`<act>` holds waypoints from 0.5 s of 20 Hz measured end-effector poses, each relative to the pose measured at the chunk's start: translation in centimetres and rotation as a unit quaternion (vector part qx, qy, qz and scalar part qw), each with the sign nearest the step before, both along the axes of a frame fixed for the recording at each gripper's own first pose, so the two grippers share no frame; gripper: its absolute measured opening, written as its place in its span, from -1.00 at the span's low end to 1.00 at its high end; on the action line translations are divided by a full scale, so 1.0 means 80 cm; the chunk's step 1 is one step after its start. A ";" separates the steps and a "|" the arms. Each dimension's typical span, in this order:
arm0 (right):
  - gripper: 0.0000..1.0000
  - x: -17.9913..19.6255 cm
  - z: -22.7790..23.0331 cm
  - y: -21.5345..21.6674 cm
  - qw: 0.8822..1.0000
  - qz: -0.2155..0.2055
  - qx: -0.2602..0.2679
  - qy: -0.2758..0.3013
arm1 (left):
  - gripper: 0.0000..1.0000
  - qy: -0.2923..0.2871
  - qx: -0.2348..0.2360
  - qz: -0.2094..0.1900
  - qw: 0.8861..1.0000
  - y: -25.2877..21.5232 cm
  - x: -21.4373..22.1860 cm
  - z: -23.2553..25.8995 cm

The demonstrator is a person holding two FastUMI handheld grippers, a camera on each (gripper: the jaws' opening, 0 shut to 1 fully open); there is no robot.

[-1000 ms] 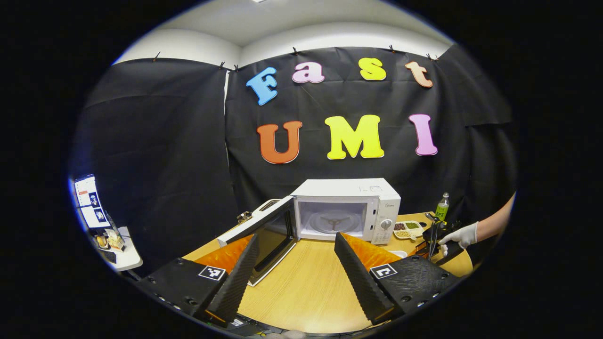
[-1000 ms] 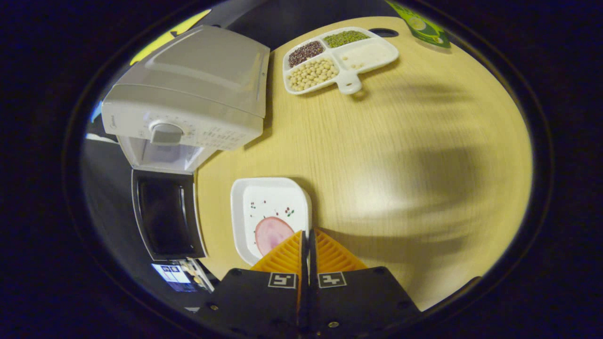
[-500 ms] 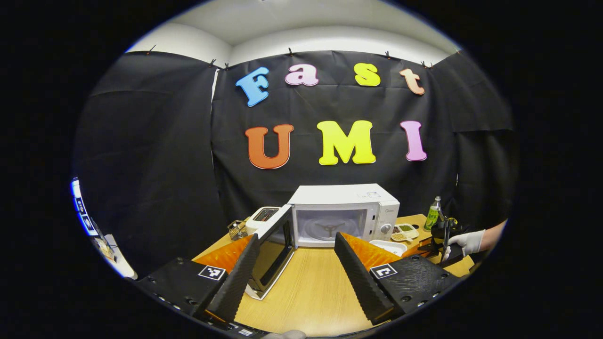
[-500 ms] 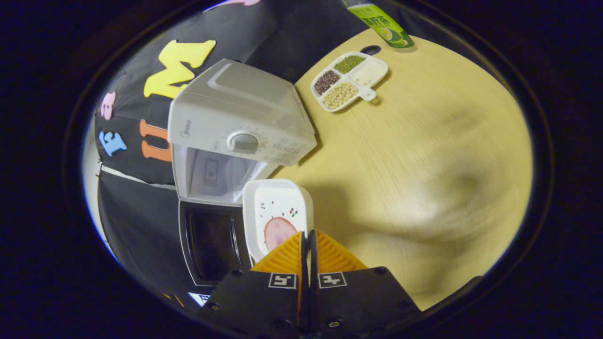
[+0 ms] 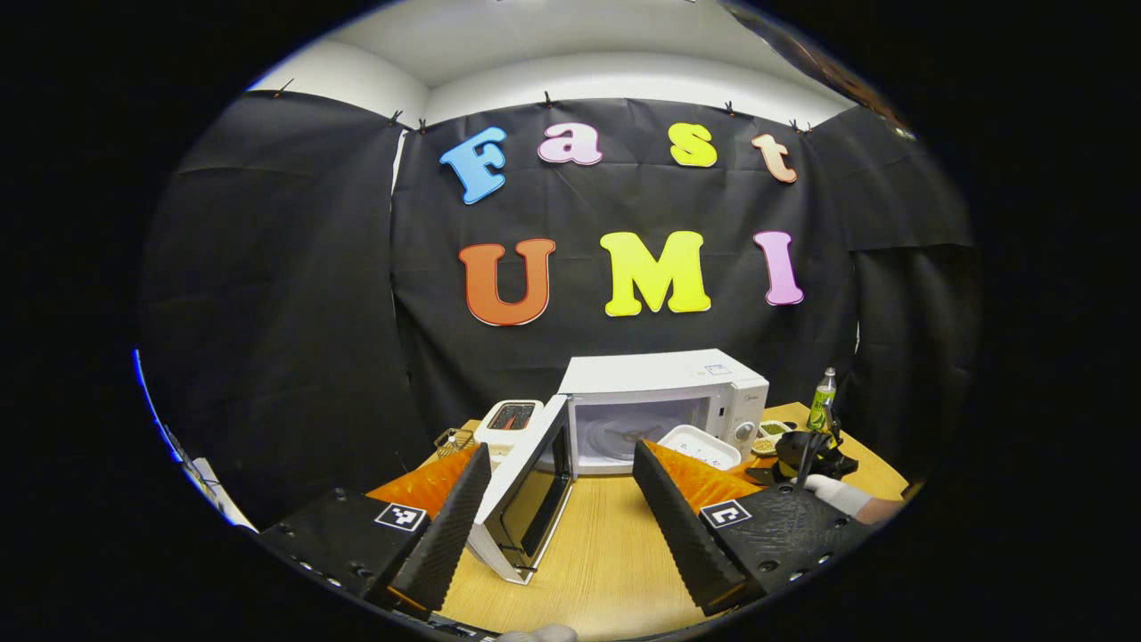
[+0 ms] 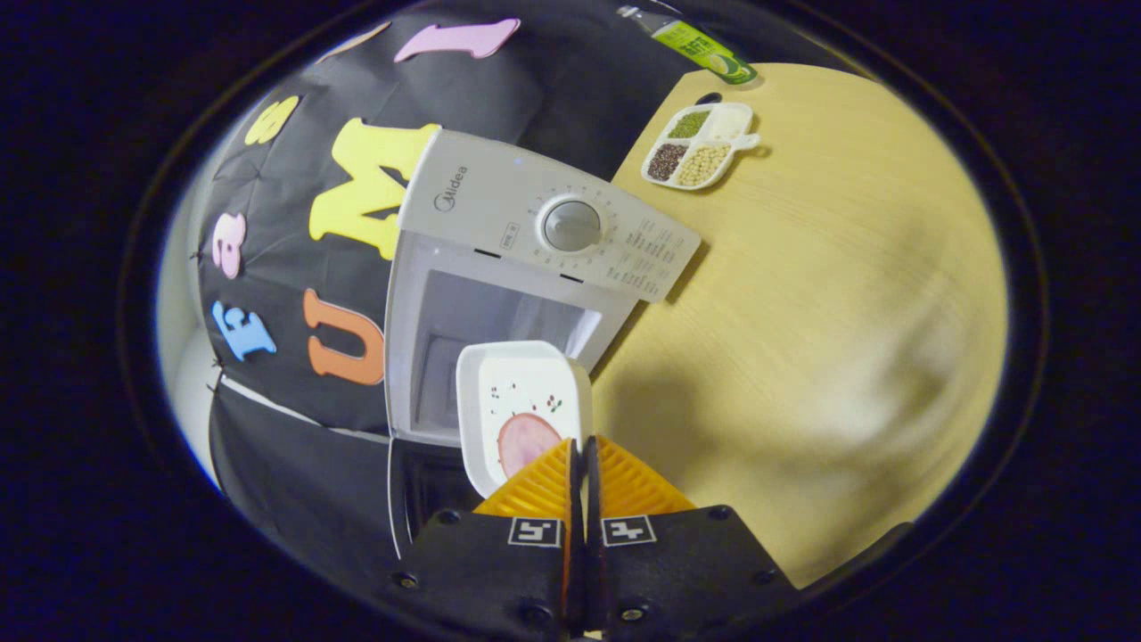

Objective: Open the microwave oven with the left hand, put the food in, and close the microwave oven.

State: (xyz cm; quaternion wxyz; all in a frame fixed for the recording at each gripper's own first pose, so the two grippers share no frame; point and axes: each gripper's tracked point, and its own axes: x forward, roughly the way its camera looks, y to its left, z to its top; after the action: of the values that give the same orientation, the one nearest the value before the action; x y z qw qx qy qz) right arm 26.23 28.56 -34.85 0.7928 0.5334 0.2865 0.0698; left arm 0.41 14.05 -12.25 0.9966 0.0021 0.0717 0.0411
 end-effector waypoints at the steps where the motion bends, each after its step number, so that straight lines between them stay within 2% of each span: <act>1: -0.93 0.003 -0.001 0.012 1.000 -0.017 0.000 -0.007 | 0.92 0.001 -0.003 -0.005 1.000 0.002 0.003 -0.005; 2: -1.00 0.007 -0.004 0.021 0.999 -0.035 0.000 -0.008 | 0.92 0.005 -0.004 -0.005 1.000 0.006 0.006 -0.013; 3: -0.93 0.010 -0.007 0.031 0.999 -0.052 0.003 -0.011 | 0.92 0.007 -0.003 -0.004 1.000 0.010 0.008 -0.020; 6: -0.93 0.028 -0.011 0.051 0.995 -0.093 0.015 -0.031 | 0.92 0.006 0.000 -0.002 1.000 0.015 0.011 -0.031; 7: -1.00 0.034 -0.013 0.055 0.994 -0.107 0.014 -0.036 | 0.92 0.010 0.000 -0.003 1.000 0.014 0.014 -0.038; 9: -1.00 0.054 -0.024 0.064 0.991 -0.130 0.023 -0.025 | 0.92 0.015 0.003 -0.005 1.000 0.015 0.015 -0.045; 10: -0.93 0.066 -0.030 0.070 0.990 -0.136 0.036 -0.020 | 0.92 0.014 0.003 -0.003 1.000 0.016 0.016 -0.047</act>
State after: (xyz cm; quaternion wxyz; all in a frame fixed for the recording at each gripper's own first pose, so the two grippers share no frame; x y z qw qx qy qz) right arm 31.54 34.19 -37.26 0.7810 0.5938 0.1928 -0.0174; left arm 1.71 15.30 -15.98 0.9956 0.0064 0.0857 0.0380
